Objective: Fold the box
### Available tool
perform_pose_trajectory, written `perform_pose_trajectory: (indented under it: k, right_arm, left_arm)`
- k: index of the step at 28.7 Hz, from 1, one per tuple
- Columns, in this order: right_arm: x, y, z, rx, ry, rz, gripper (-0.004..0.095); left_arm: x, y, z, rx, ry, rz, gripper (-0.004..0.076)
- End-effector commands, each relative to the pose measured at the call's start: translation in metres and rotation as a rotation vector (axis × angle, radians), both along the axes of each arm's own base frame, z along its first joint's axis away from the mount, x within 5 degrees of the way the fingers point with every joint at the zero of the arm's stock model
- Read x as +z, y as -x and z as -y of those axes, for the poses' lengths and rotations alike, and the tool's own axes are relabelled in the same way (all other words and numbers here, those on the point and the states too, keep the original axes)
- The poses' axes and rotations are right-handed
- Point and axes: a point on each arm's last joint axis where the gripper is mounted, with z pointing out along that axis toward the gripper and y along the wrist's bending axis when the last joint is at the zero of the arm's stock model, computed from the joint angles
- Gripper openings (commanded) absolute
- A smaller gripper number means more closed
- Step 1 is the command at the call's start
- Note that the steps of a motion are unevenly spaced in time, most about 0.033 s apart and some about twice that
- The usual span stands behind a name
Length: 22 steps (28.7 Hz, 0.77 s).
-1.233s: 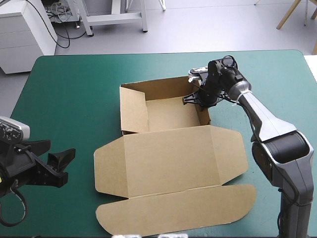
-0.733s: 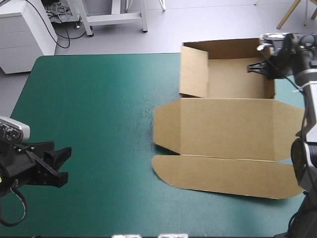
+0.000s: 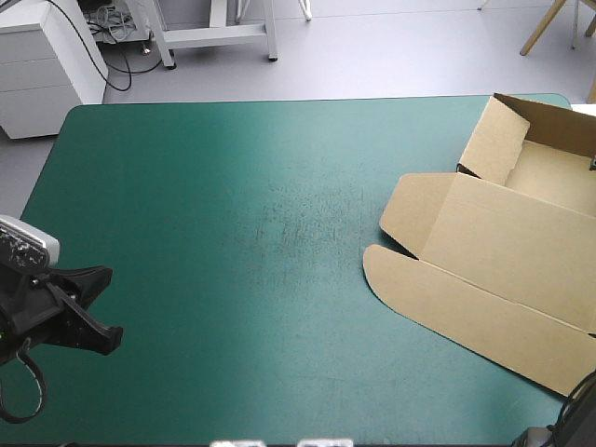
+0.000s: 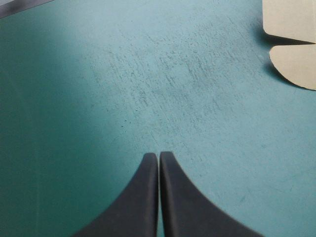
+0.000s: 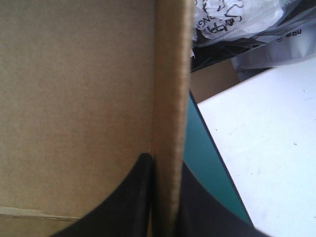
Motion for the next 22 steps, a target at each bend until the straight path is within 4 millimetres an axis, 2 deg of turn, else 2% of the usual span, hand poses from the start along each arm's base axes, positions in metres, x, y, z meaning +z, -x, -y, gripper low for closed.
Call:
perform_pose_trajectory:
  k: [1,3,4,5,6,9,11,15,17,19,22]
  right_arm:
    - [0.039,0.013,0.002,0.014,0.064,0.075,0.0372]
    - [0.039,0.013,0.002,0.027,0.057,0.079,0.0643]
    - [0.039,0.013,0.001,0.029,0.058,0.08,0.0858]
    - [0.039,0.013,0.002,0.027,0.059,0.08,0.0929]
    - [0.04,0.013,0.001,0.027,0.06,0.081,0.0945]
    - [0.053,0.018,-0.003,0.027,0.07,0.108,0.0927]
    - [0.072,0.026,-0.01,0.03,0.072,0.158,0.0928]
    - [0.118,0.046,-0.036,0.061,0.039,0.306,0.0925]
    - [0.137,0.056,-0.056,0.096,0.011,0.371,0.0898]
    - [0.152,0.069,-0.078,0.129,0.011,0.405,0.0813]
    - [0.167,0.086,-0.114,0.204,0.014,0.432,0.0549]
  left_arm:
    - [0.003,0.002,0.0,-0.017,-0.011,0.002,-0.001]
    - [0.002,0.002,0.0,-0.025,-0.019,0.002,-0.001]
    - [0.0,0.001,0.001,-0.031,-0.029,-0.001,-0.001]
    - [-0.001,0.0,0.001,-0.033,-0.032,-0.003,-0.001]
    - [-0.002,0.0,0.001,-0.033,-0.037,-0.004,-0.001]
    - [-0.008,-0.003,0.002,-0.034,-0.041,-0.013,-0.001]
    - [-0.01,-0.005,0.003,-0.034,-0.043,-0.017,-0.001]
    - [-0.016,-0.008,0.004,-0.033,-0.043,-0.02,-0.001]
    - [-0.016,-0.01,0.004,-0.032,-0.037,-0.004,-0.001]
    - [-0.013,-0.011,0.006,-0.037,-0.012,0.037,-0.001]
    - [-0.009,-0.008,0.006,-0.052,0.011,0.111,-0.001]
